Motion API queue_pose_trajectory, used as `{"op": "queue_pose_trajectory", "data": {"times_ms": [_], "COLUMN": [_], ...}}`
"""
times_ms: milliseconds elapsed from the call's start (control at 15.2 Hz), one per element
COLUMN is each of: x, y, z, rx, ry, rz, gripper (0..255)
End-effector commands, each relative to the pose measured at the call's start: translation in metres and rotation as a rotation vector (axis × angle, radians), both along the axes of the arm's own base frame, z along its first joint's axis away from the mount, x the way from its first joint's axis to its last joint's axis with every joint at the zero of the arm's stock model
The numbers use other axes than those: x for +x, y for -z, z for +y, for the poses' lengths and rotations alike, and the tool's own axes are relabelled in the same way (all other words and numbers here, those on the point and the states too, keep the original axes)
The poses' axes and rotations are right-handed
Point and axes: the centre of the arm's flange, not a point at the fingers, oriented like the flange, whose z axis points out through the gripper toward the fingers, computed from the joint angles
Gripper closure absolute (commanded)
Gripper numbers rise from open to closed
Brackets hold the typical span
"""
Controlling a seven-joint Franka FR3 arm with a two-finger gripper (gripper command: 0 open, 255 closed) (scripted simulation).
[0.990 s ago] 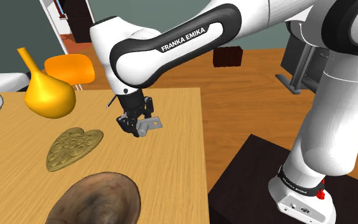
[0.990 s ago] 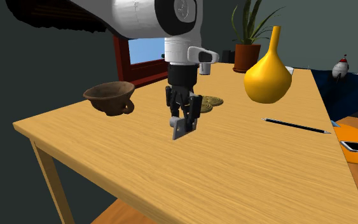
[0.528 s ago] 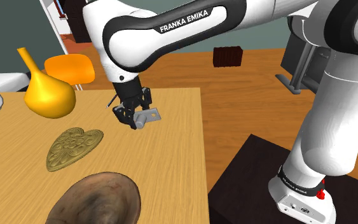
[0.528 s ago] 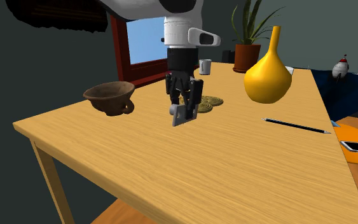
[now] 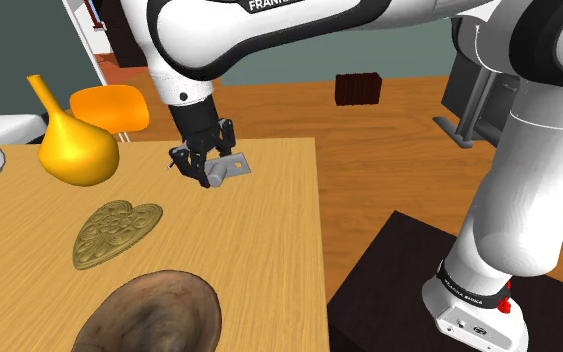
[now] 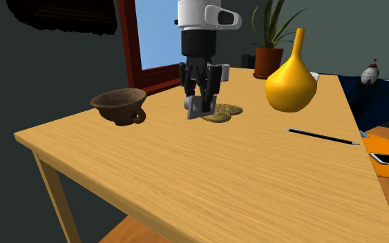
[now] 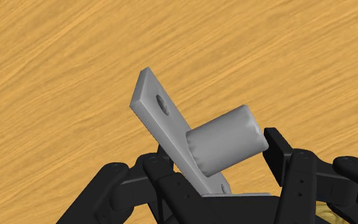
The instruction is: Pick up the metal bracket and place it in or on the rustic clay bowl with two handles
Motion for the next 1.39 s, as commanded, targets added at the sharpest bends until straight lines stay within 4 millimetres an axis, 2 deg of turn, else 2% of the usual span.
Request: {"op": "queue_pose_trajectory", "data": {"times_ms": [0,858,1320], "x": [0.000,0.000,-0.053], "y": [-0.010,-0.075,-0.075], "z": [0.000,0.000,0.076], "rx": [0.000,0.000,0.000], "ry": [0.000,0.000,0.000], "rz": [0.000,0.000,0.000], "gripper": [255,255,255]}}
